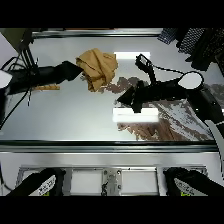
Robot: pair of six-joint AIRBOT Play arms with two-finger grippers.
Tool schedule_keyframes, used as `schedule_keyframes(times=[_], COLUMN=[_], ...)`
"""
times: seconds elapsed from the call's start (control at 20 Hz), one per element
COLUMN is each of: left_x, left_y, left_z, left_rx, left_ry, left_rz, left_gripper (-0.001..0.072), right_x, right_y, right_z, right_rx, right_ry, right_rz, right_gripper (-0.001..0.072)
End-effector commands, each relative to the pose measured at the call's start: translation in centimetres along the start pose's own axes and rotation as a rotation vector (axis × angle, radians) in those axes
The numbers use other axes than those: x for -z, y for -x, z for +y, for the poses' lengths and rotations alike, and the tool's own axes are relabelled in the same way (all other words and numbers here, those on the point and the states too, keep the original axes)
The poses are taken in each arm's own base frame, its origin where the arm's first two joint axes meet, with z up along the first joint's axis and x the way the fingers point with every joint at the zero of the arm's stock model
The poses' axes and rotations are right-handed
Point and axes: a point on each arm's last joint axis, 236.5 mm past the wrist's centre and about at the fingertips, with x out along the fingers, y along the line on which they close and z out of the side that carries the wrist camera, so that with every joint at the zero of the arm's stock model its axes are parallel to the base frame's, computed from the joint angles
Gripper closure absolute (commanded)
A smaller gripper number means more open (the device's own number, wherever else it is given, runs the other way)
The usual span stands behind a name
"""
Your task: Fold the clothes and pants, and hang the long-sleeved shirts on hangers.
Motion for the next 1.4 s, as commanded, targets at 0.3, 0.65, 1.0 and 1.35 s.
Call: schedule_keyframes(times=[0.3, 0.65, 1.0, 1.35], left_x=[1.5, 1.4, -4.0, -12.6], left_y=[-19.6, -26.3, -22.7, -6.4], left_z=[14.9, 16.8, 14.2, 2.8], left_rx=[-0.242, -0.223, -0.19, -0.136], left_ry=[0.003, 0.111, 0.149, -0.098], left_rz=[0.134, 0.115, 0.032, -0.167], left_gripper=[0.0037, 0.0037, 0.0695, 0.0695], right_x=[0.0, 0.0, 0.1, -1.9], right_y=[0.0, -0.1, -0.1, 0.0], right_z=[0.0, 0.0, 0.0, 0.8], right_rx=[-0.001, -0.001, -0.001, -0.039], right_ry=[0.0, -0.001, -0.002, -0.04], right_rz=[0.001, 0.001, 0.002, -0.083], right_gripper=[0.0686, 0.0686, 0.0687, 0.0687])
